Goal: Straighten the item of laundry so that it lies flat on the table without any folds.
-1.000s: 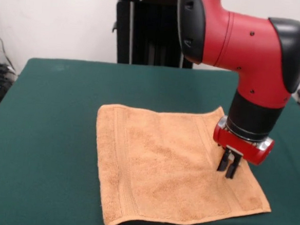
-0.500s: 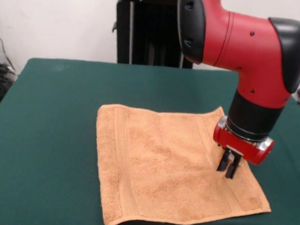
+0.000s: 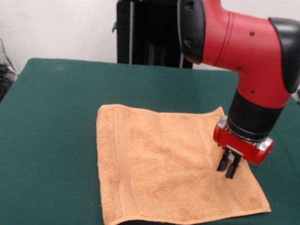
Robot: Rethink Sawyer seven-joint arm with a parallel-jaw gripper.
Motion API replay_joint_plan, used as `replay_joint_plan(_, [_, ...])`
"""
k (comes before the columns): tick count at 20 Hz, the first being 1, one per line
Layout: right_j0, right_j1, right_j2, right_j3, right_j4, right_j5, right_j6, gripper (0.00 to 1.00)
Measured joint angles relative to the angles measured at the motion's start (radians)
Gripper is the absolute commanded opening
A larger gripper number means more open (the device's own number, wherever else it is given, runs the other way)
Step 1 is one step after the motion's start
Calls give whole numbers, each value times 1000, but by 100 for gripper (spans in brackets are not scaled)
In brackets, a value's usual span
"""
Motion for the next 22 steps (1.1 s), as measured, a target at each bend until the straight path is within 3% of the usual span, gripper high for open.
replay_joint_plan(22, [-2, 3, -6, 10, 55, 1, 0, 0])
